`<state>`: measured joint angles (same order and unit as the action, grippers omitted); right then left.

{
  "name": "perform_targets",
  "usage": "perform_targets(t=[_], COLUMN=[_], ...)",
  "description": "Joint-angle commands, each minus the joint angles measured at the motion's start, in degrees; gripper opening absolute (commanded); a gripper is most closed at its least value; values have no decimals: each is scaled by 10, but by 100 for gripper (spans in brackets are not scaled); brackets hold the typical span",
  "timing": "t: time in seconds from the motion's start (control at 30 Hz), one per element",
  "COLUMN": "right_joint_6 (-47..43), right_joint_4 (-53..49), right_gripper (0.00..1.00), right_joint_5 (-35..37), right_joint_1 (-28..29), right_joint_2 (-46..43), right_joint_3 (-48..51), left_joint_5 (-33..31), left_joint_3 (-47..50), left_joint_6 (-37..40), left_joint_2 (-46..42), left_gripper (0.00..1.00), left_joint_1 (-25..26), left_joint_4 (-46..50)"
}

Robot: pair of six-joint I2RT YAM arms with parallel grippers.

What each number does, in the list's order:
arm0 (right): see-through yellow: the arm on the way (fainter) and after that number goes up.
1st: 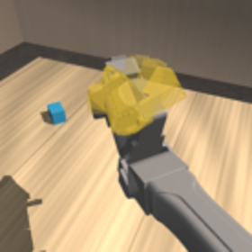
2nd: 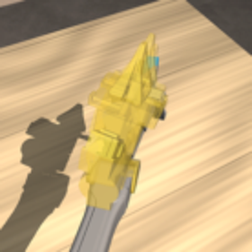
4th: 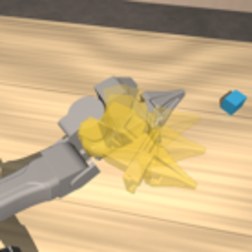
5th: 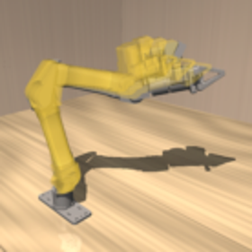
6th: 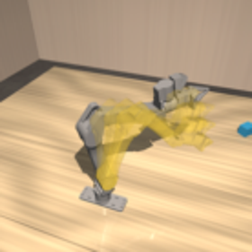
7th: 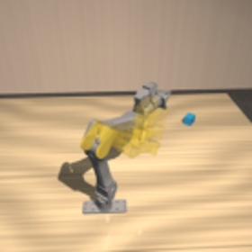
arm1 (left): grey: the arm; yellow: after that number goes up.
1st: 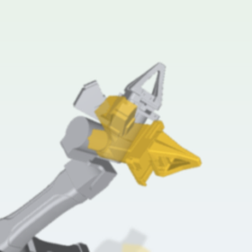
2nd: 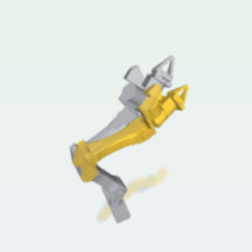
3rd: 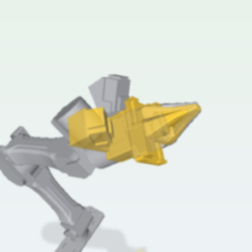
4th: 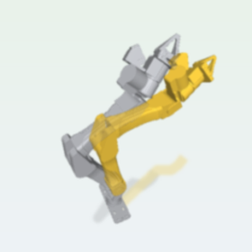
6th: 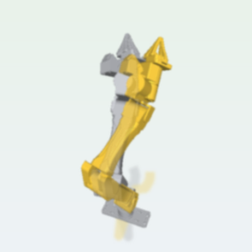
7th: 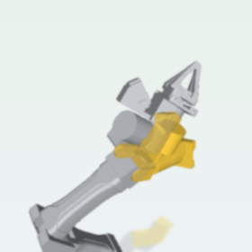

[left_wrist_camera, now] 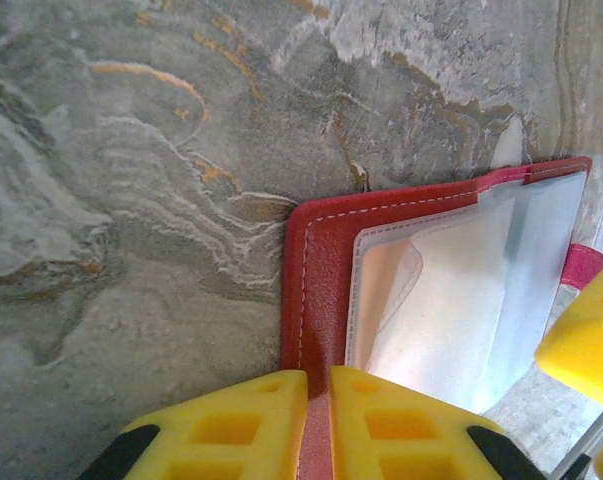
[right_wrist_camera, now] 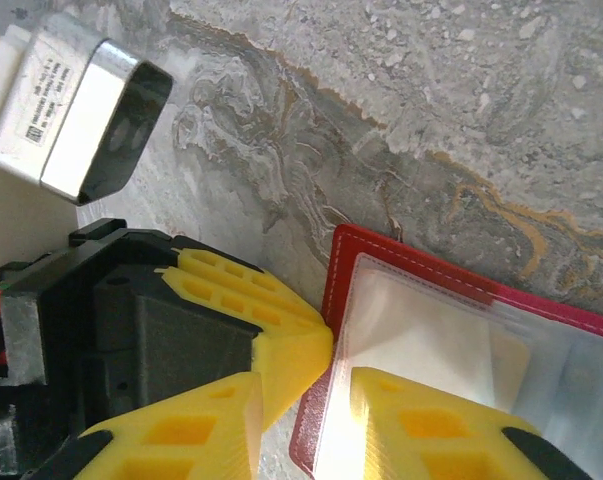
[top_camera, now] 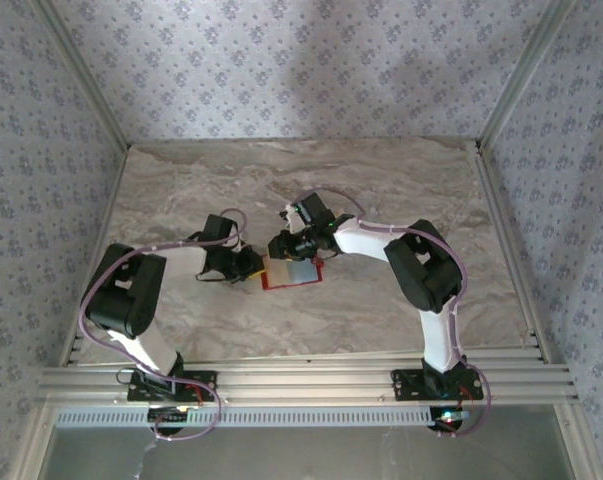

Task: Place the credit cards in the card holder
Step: Flip over the card slot in the card holder.

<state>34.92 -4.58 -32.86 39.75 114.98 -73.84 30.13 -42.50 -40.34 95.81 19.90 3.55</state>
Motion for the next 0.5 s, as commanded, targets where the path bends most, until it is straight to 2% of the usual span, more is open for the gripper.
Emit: perform_targets(t=[0.0,0.17,0.33,0.47], right_joint_6=[-18,-38,-56,-54], right_joint_4=[-29,-61,-95,-96], right_gripper=[36,33,18,14], right_joint_5=[-12,24,65,78], right_joint_1=[1,-3,8,22], right_joint_2=[-9,-34,-30,-9], right_joint_3=[-15,-3,4,5], left_joint_5=[-18,-16,-22,-17], left_joint_3=[25,36,44,42], left_joint_6=[-8,-12,-12,-11], left_joint_2=[0,-17,-40,-32], left_gripper=[18,18,21,21], left_joint_1=[-10,-25,-30,-29], left_joint_4=[29,27,23,20])
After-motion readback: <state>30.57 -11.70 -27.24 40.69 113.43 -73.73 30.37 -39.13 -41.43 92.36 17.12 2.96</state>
